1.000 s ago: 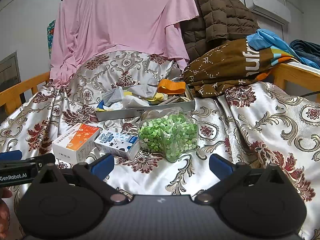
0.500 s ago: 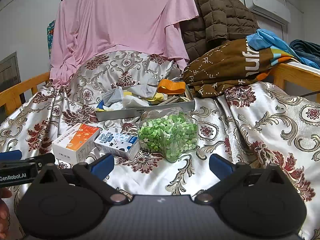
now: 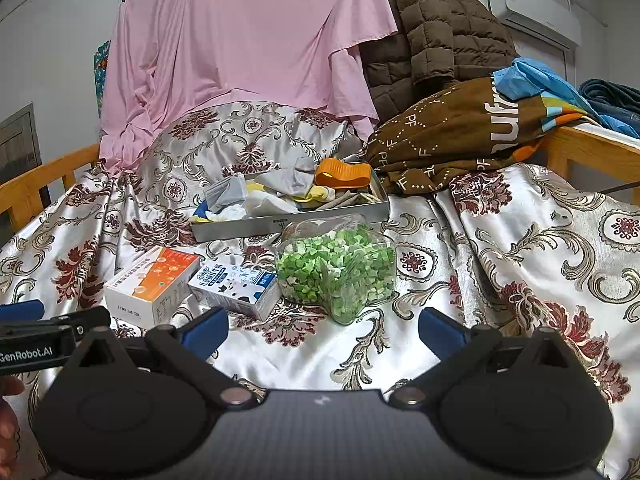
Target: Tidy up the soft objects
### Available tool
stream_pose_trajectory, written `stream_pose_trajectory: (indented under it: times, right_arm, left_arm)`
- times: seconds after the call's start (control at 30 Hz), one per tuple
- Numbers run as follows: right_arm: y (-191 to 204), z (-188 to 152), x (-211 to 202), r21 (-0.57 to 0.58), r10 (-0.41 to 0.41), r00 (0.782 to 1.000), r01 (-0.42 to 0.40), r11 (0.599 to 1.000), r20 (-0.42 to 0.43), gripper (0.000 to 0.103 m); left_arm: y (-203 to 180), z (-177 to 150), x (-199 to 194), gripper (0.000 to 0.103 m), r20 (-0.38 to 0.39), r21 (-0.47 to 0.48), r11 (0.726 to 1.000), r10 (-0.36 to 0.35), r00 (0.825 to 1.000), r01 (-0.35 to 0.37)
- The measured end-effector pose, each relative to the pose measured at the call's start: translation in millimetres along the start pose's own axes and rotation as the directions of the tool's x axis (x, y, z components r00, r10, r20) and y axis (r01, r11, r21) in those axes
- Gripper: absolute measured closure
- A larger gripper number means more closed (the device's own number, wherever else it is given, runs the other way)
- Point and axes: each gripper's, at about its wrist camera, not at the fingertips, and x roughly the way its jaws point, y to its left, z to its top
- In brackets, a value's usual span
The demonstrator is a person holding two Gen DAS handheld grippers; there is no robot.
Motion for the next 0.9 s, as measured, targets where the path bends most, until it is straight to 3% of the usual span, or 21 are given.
stream_pose_trajectory:
  times: [0.43,0.9]
  right_arm:
    - [-0.6,0.2,0.6,0.001,-0.001,1.0,0.001,1.0,-0.002,0.0]
    - [1.0,-3.0,3.2,0.003,-0.001,1.0,0.001,1.0,-0.016,0.0]
  left_arm:
    - [-0.7,1.2,-1.7,0.001,-0.002,0.008,1.0,-0.013,1.0,0.013]
    - [2.5,2.8,1.7,0.001,-0.064,-0.048,0.998,-0.052,0.997,0.049]
